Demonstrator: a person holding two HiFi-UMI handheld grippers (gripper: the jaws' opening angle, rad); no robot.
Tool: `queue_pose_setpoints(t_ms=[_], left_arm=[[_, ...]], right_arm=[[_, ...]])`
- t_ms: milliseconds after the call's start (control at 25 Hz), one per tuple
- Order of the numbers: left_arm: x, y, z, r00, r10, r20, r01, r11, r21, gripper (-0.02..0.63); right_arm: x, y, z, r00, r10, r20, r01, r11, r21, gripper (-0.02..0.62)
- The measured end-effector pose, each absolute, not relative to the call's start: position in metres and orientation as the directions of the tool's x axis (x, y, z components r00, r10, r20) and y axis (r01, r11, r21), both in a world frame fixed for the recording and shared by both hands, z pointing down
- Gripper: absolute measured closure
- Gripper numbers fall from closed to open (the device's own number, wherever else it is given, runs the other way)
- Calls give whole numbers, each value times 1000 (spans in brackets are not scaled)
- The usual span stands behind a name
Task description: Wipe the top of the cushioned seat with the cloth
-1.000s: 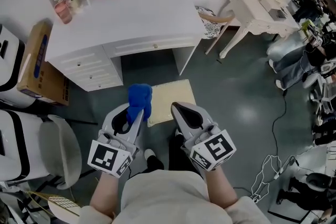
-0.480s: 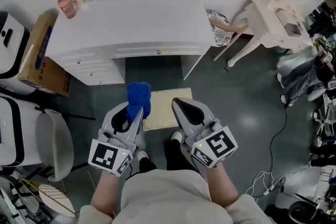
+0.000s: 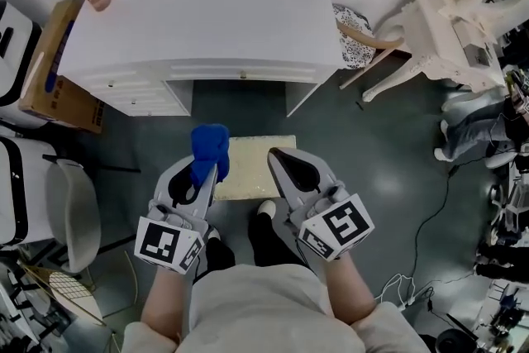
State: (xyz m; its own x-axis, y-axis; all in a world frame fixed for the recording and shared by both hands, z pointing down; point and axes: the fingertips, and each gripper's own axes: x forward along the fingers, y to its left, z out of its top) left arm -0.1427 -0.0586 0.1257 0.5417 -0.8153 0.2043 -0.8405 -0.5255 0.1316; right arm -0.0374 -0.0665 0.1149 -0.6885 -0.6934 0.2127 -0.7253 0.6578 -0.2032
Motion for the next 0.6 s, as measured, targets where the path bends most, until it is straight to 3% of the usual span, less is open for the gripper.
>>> queue_pose_setpoints(t_ms=[600], left_arm=[[-129, -97, 225, 446, -832, 329, -895, -409, 179, 548]], right_arm=[[-18, -115, 209, -731, -615, 296, -682, 670, -293, 595]])
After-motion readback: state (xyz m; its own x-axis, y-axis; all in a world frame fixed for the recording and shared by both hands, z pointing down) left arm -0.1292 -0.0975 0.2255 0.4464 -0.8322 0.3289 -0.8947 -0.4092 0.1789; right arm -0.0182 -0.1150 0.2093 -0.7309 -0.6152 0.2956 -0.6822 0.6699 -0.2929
